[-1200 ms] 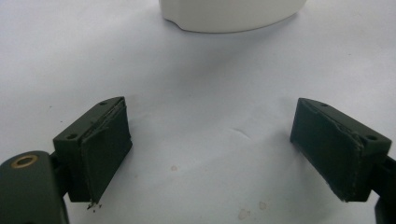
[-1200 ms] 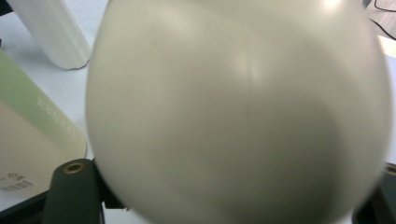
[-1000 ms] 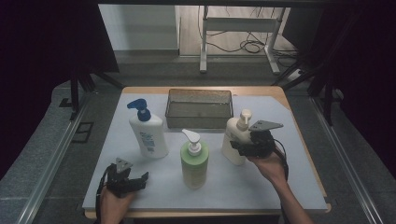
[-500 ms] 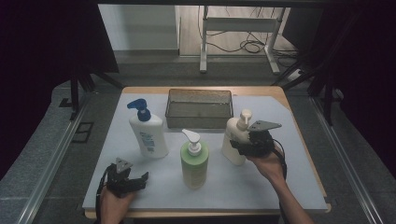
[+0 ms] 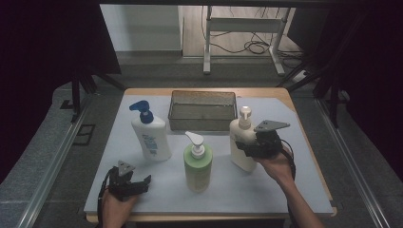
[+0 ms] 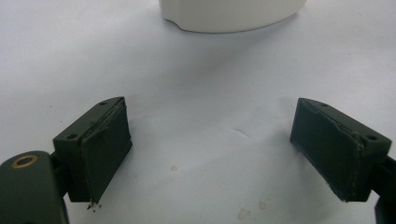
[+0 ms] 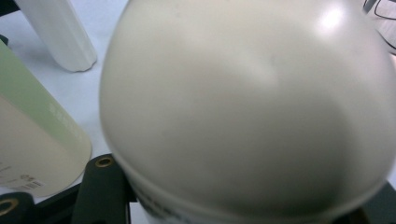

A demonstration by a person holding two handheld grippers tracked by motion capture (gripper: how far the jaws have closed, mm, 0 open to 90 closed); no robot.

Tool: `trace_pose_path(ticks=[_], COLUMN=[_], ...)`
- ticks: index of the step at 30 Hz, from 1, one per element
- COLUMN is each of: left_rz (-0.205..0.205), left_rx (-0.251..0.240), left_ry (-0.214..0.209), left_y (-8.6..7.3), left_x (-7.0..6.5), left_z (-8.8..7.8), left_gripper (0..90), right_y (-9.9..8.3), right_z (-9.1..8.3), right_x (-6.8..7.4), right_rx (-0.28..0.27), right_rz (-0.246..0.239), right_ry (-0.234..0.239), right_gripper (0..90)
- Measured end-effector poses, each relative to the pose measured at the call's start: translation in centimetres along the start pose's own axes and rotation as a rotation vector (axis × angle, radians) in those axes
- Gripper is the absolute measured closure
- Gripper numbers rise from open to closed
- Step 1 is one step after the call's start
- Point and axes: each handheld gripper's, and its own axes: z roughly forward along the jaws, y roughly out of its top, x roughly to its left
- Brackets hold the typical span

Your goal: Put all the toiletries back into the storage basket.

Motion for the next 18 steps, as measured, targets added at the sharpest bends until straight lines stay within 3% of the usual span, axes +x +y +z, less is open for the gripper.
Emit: trace_pose_path(ticks=[18], left_rz=[0.0], left_rx=[0.0], left_ry=[0.0], left_y=[0.0], left_x=[0.0], left_z=[0.0], left_gripper=[11.7], right_y=[3.2], right_z=[-0.7], right_x=[0.5], right_rx=[-0.019], right_rz=[-0.016], right_ry=[0.019], right_gripper=[39.4])
